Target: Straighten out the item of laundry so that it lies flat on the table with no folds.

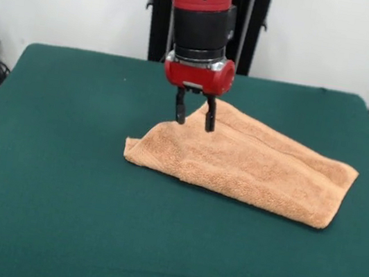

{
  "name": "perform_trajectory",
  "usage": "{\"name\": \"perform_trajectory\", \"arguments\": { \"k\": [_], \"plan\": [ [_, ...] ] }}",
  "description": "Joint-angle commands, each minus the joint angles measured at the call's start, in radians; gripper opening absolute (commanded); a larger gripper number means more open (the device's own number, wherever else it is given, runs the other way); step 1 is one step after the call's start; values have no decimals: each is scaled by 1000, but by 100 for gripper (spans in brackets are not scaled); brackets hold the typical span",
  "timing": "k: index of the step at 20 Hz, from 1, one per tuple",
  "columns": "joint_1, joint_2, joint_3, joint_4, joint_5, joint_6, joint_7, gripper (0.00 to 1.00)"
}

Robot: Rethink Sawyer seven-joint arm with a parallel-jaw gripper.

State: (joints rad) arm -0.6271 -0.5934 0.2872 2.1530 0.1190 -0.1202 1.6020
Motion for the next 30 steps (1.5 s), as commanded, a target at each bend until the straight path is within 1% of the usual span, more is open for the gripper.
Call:
{"name": "perform_trajectory", "arguments": {
  "k": [1,2,3,5,8,11,14,17,20,22,25,30],
  "plan": [
    [68,23,-86,-38,38,9,201,100],
    [81,19,-103,-42,43,14,198,100],
    [112,16,-144,-55,56,23,188,100],
    [137,31,-187,-79,59,28,173,100],
    [145,40,-207,-92,49,31,165,100],
    [181,37,-253,-108,57,44,161,100],
    [198,46,-277,-129,59,53,159,100],
    [179,68,-269,-161,42,59,145,100],
    [166,77,-260,-167,32,54,149,100],
    [152,91,-242,-169,23,36,158,100],
    [107,138,-186,-175,-5,-26,181,100],
    [82,166,-153,-180,-25,-76,201,100]
  ]
}}
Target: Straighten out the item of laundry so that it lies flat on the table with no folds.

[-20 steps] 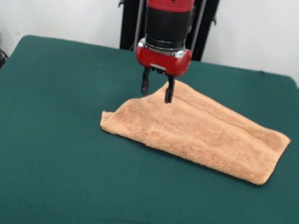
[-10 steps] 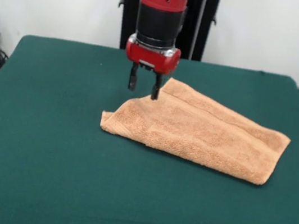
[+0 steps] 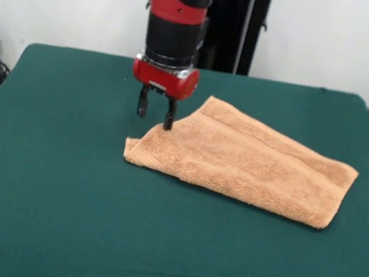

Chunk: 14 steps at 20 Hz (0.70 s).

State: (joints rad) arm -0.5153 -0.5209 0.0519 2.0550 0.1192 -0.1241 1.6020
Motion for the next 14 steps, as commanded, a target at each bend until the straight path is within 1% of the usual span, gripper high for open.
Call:
{"name": "perform_trajectory", "arguments": {
  "k": [1,8,14],
  "plan": [
    [-35,100,87,-84,-28,-76,201,100],
    [-53,109,110,-62,-31,-97,218,100],
    [-101,106,185,-18,-52,-120,256,100]
  ]
}}
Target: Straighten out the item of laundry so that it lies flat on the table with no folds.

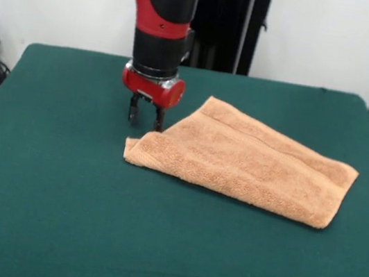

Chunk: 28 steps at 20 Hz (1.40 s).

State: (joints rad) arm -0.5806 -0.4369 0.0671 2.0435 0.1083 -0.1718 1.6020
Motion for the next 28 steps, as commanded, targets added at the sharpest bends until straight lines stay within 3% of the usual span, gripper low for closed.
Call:
{"name": "perform_trajectory", "arguments": {
  "k": [1,9,15,28],
  "plan": [
    [-51,10,193,7,-49,-71,262,100],
    [-92,-122,280,106,0,40,283,100],
    [-109,-160,301,140,23,70,279,100],
    [-135,-111,326,135,8,29,268,100]
  ]
}}
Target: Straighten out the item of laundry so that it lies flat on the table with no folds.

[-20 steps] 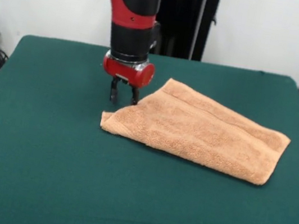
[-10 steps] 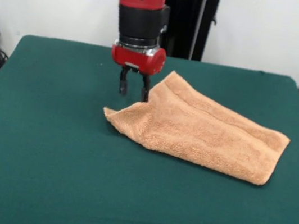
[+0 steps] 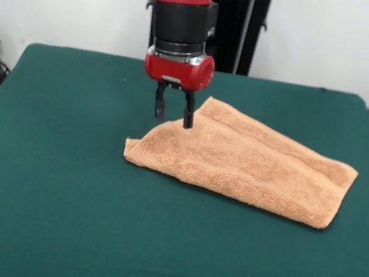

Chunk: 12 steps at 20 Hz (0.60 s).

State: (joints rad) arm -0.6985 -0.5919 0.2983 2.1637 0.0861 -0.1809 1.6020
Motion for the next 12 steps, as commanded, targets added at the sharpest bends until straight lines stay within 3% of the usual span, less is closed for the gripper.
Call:
{"name": "perform_trajectory", "arguments": {
  "k": [1,4,9,12],
  "plan": [
    [-17,48,95,14,30,35,268,100],
    [-16,65,88,6,25,22,261,100],
    [66,74,-34,-35,47,36,211,100],
    [73,88,-50,-44,39,19,207,100]
  ]
}}
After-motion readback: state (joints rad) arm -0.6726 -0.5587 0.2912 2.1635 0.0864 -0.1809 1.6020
